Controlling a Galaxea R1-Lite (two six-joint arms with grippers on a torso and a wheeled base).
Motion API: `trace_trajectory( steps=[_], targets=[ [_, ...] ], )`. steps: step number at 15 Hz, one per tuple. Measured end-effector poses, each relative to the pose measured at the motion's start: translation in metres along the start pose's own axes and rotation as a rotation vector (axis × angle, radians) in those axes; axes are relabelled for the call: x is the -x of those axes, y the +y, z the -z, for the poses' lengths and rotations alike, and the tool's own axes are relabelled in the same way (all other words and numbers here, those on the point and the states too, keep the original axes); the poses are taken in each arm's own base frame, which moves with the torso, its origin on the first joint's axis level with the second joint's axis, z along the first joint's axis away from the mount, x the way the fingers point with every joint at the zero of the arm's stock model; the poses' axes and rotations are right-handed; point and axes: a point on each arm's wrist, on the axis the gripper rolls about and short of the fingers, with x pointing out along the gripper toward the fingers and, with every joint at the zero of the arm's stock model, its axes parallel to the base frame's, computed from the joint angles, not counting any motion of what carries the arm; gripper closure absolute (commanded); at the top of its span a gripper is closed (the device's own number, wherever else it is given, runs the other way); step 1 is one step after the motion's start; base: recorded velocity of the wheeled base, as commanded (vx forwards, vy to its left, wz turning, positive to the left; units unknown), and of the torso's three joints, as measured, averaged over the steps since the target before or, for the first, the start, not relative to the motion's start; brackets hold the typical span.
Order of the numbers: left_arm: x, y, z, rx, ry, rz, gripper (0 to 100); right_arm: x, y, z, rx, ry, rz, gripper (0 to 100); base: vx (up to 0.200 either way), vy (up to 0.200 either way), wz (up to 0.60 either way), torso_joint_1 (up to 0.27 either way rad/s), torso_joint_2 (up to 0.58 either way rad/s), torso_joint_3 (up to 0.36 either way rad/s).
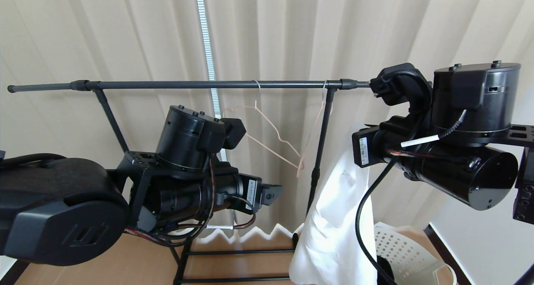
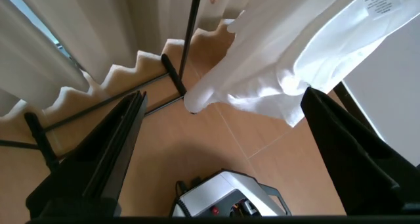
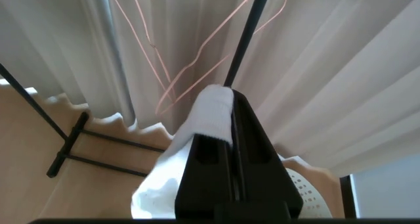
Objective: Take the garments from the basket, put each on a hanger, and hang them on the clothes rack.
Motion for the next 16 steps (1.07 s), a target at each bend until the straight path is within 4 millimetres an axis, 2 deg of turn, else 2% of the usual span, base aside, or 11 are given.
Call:
trace_trajectory(
  steps=[8,12,16],
  targets=[
    [0.002,0.002,0.0,0.001,-0.017,-0.061,0,-0.003,-0.007,0.0,0.007,0.003,0.024,100,0.0,0.0,0.0,0.0,0.0,0.0],
    [0.008,0.005,0.008,0.003,-0.023,-0.127,0,0.001,-0.011,0.002,0.049,0.007,0.03,100,0.0,0.0,0.0,0.0,0.0,0.0],
    [0.012,0.011,0.012,0.013,-0.019,-0.138,0,0.012,-0.017,0.007,0.121,0.011,0.029,100,0.2,0.0,0.0,-0.003,0.0,0.005]
  ],
)
